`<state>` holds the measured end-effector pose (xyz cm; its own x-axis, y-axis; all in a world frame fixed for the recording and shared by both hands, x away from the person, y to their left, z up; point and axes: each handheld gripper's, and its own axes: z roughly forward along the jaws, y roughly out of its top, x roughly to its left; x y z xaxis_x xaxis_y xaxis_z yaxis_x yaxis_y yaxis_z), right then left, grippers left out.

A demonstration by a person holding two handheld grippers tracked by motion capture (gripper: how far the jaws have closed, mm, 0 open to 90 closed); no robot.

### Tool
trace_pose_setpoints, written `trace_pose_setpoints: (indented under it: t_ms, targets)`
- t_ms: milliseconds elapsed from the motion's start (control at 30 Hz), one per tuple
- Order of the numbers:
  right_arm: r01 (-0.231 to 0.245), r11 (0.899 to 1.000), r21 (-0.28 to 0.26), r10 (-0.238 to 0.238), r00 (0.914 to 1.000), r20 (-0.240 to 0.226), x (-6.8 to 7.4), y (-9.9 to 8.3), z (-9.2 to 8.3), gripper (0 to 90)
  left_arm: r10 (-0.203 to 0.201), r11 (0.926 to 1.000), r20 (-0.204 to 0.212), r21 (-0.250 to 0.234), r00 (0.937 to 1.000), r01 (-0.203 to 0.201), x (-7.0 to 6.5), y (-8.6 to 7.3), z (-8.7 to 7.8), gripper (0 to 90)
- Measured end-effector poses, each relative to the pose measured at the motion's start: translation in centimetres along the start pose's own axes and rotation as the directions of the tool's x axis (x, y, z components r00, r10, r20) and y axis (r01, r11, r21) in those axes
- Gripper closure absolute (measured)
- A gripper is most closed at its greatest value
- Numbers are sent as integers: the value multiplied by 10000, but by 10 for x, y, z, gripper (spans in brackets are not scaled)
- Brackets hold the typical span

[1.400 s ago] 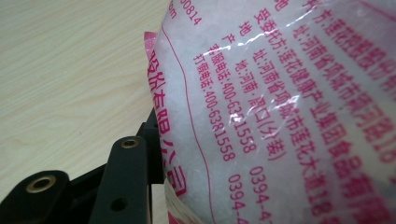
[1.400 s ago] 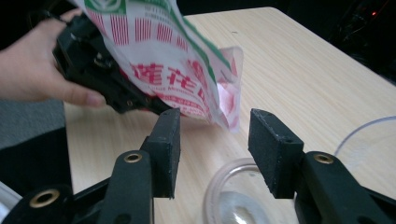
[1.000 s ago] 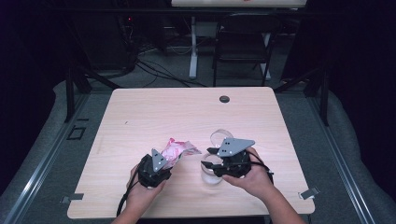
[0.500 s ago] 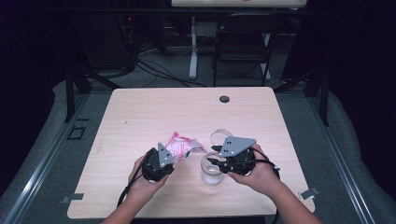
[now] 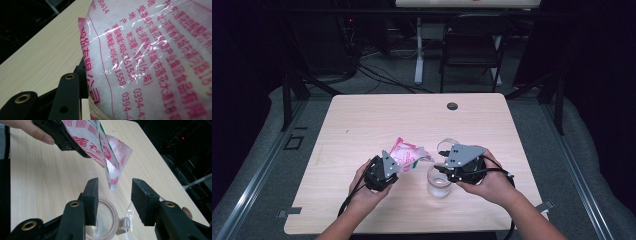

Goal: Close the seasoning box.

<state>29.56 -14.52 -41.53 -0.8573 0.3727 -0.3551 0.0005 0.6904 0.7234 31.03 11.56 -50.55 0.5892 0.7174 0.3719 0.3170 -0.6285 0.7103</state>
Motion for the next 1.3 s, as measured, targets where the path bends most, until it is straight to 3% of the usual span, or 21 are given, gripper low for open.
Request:
trace_pose_setpoints:
  t_ms: [200, 633, 933, 1300]
  targets:
    - [370, 9993, -72, -370, 9993, 77, 3, 3, 0, 532, 405, 9992, -291, -46, 9988, -407, -1, 3, -1, 560]
    - [956, 9949, -334, -953, 9954, 108, 8, 15, -1, 522, 961, 9954, -331, -3, 9948, -962, -10, 11, 3, 561]
    - [1566, 9875, -199, -1565, 9877, 48, 14, 22, 4, 526, 966, 9953, -208, 42, 9951, -965, -14, 14, 5, 561]
    - [1906, 9816, -152, -1908, 9815, -148, 19, 27, 7, 568, 1357, 9907, -242, -26, 9905, -1358, -18, 21, 6, 562]
